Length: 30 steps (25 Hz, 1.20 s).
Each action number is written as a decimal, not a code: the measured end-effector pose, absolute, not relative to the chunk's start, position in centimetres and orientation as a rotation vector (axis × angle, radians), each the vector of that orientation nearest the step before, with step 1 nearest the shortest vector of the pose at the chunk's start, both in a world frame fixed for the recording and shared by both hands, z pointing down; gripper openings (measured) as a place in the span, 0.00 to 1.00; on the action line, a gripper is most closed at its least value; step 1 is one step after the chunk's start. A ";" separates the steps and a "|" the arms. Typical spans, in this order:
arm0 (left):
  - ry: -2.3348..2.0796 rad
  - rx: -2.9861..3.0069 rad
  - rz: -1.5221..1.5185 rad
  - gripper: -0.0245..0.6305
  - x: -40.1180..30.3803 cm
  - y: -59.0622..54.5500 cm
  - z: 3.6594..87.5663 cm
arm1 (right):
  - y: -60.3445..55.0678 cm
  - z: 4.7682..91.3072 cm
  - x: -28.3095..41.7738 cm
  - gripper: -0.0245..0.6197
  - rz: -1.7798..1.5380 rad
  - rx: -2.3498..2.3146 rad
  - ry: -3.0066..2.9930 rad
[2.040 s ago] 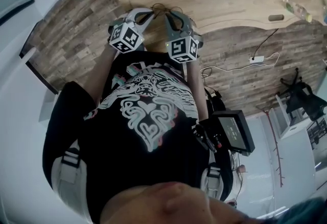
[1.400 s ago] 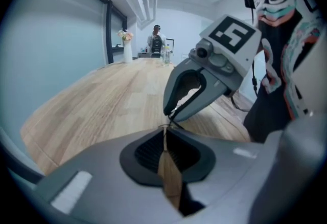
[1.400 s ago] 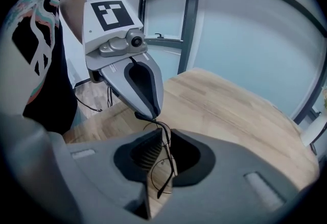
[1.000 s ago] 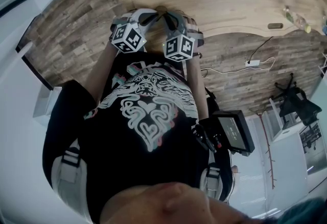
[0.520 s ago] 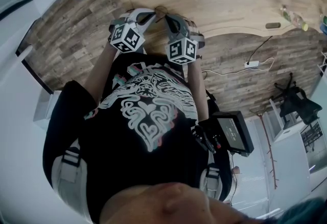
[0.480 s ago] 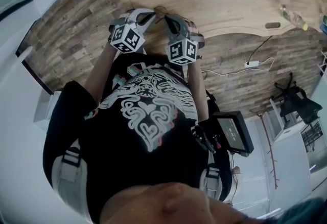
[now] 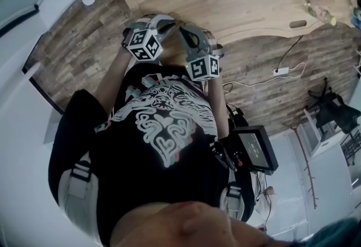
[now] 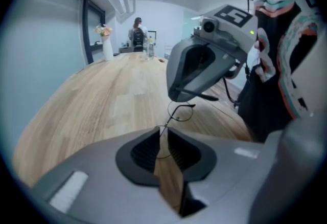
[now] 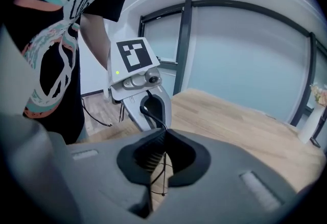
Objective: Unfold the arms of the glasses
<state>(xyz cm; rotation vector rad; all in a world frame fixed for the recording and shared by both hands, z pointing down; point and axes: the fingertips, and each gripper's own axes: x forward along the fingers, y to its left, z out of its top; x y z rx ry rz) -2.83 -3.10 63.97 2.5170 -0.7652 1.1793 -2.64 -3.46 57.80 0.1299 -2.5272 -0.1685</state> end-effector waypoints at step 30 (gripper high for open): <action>-0.091 2.541 1.670 0.03 1.9 -1.3 67.8 | -2.2 58.8 -0.9 0.04 -0.165 0.127 -2.578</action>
